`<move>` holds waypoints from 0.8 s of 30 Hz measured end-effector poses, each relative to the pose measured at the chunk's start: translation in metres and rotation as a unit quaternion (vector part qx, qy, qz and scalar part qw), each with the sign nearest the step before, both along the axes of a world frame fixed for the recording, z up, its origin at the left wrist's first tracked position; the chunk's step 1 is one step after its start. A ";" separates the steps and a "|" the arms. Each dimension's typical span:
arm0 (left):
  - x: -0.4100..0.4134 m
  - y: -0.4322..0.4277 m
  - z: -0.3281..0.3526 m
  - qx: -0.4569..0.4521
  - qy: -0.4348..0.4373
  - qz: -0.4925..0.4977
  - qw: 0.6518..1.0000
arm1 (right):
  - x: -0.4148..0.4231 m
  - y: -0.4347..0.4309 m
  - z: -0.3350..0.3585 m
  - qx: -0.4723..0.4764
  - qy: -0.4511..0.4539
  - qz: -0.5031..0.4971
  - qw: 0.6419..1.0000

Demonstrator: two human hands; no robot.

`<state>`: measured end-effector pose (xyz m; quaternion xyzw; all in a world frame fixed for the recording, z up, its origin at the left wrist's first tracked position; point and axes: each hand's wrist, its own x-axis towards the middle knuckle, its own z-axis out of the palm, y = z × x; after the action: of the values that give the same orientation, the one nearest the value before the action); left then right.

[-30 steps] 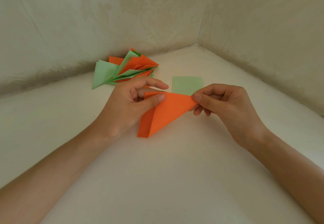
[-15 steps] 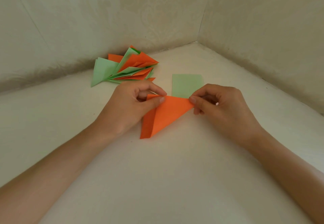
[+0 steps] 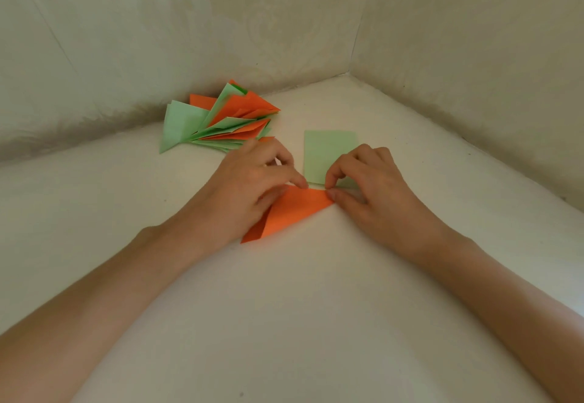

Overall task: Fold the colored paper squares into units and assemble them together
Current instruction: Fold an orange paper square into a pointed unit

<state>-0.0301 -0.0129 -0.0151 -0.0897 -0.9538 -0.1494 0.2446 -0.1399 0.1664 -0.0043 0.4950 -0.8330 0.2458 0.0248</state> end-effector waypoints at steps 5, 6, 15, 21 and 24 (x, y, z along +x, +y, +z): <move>-0.005 -0.001 -0.001 -0.123 -0.042 -0.108 0.986 | 0.001 -0.001 0.006 0.018 -0.065 -0.009 0.998; -0.006 -0.002 -0.001 -0.143 -0.047 -0.104 0.983 | 0.000 -0.001 0.007 0.020 -0.082 -0.011 0.996; -0.003 -0.001 0.010 -0.227 -0.086 -0.100 0.965 | 0.002 0.000 0.010 0.025 -0.087 -0.006 0.996; 0.021 -0.006 0.011 -0.244 -0.101 -0.087 0.961 | 0.002 0.001 0.008 0.016 -0.068 -0.003 0.998; 0.031 -0.006 0.009 -0.252 -0.080 -0.074 0.961 | 0.002 0.001 0.007 0.012 -0.054 -0.002 0.998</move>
<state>0.0012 -0.0191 -0.0066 -0.2061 -0.9678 0.0719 0.1253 -0.1382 0.1671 0.0028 0.4796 -0.8370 0.2622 -0.0255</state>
